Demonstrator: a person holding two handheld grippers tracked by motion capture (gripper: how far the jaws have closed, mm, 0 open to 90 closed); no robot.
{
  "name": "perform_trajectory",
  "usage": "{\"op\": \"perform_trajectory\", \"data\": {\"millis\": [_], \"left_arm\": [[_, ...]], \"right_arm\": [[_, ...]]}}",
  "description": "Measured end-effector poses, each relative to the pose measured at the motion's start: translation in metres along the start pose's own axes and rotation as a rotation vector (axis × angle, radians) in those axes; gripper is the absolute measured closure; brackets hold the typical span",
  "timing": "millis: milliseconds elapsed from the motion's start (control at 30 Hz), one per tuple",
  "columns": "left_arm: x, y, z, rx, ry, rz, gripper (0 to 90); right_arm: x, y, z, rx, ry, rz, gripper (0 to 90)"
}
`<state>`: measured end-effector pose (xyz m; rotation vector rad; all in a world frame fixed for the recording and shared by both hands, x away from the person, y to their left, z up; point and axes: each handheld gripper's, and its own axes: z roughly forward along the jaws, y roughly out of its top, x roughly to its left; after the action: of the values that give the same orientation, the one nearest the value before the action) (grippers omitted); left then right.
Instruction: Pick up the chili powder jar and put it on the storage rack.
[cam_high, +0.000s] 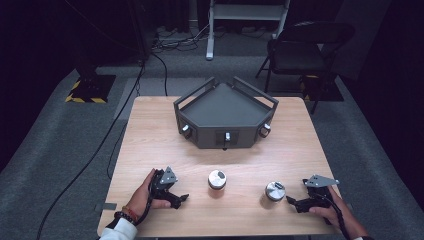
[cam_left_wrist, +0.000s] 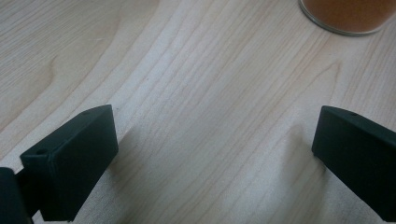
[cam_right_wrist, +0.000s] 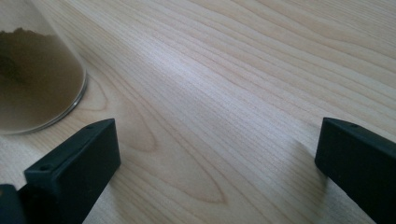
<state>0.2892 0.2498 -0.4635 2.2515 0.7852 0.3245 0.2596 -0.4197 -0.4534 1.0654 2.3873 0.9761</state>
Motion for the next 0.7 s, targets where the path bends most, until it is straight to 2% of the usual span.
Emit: {"op": "perform_trajectory", "data": {"millis": [700], "left_arm": [[0.0000,-0.0001,-0.0003,0.000,-0.001,-0.001,0.1]], "right_arm": [[0.0003,-0.0025,-0.0020,-0.002,0.000,0.001,0.0]]}}
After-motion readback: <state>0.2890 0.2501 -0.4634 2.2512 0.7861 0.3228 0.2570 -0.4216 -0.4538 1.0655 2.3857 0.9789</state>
